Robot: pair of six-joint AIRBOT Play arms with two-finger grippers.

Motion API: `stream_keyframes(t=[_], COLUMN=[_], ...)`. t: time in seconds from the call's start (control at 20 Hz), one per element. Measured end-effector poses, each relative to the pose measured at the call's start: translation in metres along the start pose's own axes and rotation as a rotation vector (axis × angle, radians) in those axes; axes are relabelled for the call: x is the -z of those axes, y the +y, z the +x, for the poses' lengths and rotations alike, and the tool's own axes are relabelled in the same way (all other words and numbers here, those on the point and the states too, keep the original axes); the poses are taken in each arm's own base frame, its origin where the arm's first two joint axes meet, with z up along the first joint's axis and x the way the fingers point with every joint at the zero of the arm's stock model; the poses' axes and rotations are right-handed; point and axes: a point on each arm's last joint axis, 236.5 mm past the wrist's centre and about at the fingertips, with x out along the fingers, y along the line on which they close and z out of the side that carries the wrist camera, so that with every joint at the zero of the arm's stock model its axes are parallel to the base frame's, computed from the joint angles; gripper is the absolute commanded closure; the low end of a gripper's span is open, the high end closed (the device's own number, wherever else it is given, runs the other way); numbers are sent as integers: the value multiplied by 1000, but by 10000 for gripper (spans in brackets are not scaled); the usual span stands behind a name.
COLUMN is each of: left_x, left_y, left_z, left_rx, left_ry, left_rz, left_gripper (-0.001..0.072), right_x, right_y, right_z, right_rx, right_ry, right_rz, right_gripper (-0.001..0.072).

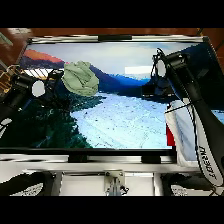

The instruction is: Fold the shirts.

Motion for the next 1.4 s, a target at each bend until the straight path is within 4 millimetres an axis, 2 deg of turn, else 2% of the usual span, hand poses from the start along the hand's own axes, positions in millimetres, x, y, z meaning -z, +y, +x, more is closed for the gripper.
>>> stream_keyframes(t=[0.75, 1.0, 1.25, 1.4], left_x=[0, -6, -34, -77], left_y=[0, -6, -23, -15], left_z=[0, 1, 5, 13], left_rx=[0, 26, 102, 119], left_ry=[0, -20, -122, -227], left_rz=[0, -40, -93, -138], left_gripper=[5, 5, 4, -9], right_x=[0, -11, -19, -23], right_y=[0, 3, 6, 7], right_z=[0, 0, 0, -1], right_rx=[0, -15, -24, -29], right_ry=[-1, -46, -79, -96], right_rz=[2, 6, -21, -28], right_gripper=[122, 122, 122, 122])
